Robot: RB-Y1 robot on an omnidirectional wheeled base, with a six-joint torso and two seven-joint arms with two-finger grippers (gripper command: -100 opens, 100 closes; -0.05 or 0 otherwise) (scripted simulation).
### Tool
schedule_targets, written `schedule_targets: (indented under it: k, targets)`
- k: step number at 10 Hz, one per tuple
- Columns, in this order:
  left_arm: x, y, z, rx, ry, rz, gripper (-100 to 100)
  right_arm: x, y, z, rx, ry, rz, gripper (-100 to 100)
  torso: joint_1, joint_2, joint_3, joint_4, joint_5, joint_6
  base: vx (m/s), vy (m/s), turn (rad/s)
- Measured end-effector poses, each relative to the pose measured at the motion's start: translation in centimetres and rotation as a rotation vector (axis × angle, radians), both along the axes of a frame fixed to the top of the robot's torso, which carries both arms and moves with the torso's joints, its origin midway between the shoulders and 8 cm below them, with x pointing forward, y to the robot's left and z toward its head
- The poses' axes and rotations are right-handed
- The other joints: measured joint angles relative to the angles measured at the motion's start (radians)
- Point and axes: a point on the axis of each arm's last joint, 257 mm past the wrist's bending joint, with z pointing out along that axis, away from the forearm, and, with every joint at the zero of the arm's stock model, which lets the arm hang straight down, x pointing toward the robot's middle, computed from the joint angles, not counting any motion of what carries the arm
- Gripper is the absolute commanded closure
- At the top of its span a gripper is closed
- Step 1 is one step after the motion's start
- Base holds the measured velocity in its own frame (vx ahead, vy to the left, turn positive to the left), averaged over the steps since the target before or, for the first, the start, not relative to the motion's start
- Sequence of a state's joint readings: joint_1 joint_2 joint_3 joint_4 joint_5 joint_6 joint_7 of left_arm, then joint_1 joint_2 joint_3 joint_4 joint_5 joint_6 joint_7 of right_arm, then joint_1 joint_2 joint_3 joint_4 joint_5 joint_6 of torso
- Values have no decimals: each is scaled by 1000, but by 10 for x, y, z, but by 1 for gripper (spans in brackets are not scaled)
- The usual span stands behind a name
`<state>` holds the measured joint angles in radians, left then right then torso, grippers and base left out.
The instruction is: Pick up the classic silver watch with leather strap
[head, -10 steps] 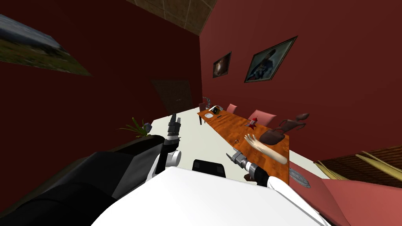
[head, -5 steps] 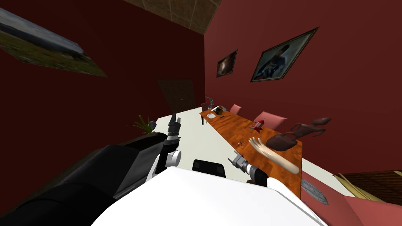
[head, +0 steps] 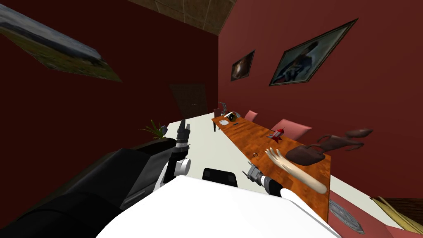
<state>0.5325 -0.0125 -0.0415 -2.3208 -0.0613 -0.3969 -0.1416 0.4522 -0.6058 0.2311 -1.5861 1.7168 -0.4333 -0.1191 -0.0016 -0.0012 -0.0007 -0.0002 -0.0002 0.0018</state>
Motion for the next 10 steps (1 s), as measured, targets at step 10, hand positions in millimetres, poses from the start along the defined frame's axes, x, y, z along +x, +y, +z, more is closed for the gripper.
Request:
schedule_targets:
  k: [10]
  targets:
    - [0, 0, 0, 0, 0, 0, 0, -54, -59, -69, -313, 120, 168, -100, -3, -2, -1, 0, -1, 0, 32, -36, 103]
